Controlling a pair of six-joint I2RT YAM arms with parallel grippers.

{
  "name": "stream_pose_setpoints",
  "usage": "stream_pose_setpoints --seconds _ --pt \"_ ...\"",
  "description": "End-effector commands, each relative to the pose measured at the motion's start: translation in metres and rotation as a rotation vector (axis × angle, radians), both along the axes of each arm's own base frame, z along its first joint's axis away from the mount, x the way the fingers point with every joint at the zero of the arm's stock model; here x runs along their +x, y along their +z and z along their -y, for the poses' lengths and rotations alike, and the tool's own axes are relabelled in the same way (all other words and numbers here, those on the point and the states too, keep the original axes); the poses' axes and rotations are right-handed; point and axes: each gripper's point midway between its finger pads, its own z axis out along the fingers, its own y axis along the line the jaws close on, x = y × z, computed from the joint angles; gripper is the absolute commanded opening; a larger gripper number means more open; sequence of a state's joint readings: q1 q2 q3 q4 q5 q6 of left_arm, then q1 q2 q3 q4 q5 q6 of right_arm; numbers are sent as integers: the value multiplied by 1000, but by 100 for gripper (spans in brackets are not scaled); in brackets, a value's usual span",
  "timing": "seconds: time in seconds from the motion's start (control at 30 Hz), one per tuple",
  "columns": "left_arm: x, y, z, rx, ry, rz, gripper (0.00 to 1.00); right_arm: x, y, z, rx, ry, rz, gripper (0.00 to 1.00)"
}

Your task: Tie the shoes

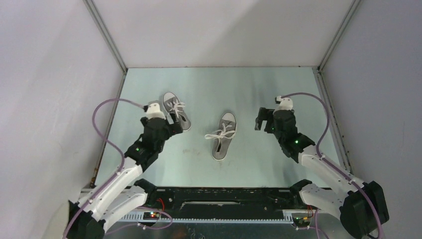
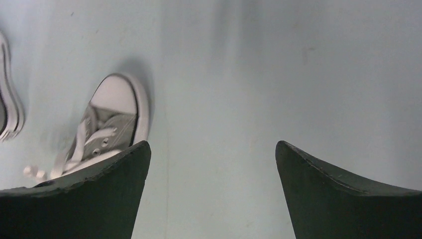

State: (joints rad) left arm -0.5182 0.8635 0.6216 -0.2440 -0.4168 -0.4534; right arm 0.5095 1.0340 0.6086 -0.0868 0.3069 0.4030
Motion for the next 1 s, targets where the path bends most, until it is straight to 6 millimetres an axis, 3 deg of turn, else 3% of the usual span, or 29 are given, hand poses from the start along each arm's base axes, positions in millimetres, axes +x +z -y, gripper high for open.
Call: stream_pose_setpoints --seconds 0.0,0.13,0.33,0.53,0.67,0.83,0.97 --pt "15 32 -55 17 235 255 100 17 23 27 -18 -53 103 98" --pt "20 23 -96 58 341 352 98 36 36 47 -58 -131 242 99" --pt "35 9 -130 151 381 335 100 55 30 60 -193 -129 295 99" --pt "61 -7 -151 144 373 300 100 61 24 84 -191 -109 316 99" --pt "74 -5 -168 102 383 250 96 64 13 102 -189 -129 285 99" --pt "65 7 -177 183 378 355 91 69 0 116 -201 -138 271 99" --pt "70 -19 -179 204 368 326 88 72 -15 122 -215 -122 278 99"
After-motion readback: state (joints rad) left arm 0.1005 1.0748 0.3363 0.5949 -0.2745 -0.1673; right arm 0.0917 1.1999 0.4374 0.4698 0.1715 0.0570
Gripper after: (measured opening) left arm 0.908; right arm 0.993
